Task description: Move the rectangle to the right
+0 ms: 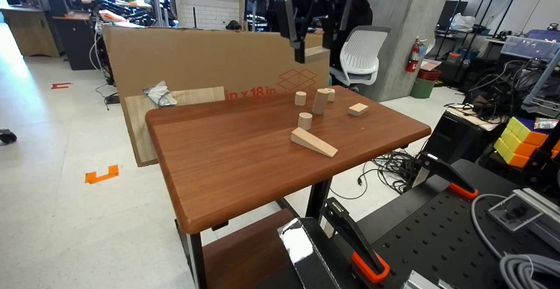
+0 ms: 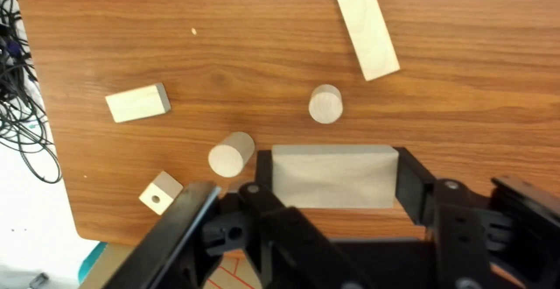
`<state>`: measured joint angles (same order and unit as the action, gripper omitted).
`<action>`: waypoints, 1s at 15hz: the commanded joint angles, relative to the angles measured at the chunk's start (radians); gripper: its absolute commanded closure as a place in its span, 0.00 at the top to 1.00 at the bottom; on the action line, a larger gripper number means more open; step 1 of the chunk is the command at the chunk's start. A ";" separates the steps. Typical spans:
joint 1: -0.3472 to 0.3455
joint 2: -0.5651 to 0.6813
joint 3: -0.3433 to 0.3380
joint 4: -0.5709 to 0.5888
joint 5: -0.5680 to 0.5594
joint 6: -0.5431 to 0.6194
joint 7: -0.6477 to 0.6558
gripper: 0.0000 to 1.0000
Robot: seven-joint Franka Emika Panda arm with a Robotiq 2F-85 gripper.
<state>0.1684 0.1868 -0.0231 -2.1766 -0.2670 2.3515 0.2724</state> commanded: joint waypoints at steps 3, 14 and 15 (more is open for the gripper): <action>-0.104 -0.104 -0.008 -0.160 0.024 0.146 -0.058 0.42; -0.155 -0.010 -0.019 -0.169 0.026 0.147 -0.061 0.42; -0.151 0.004 -0.024 -0.166 0.011 0.153 -0.047 0.42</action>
<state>0.0122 0.1613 -0.0353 -2.3545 -0.2439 2.5041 0.2076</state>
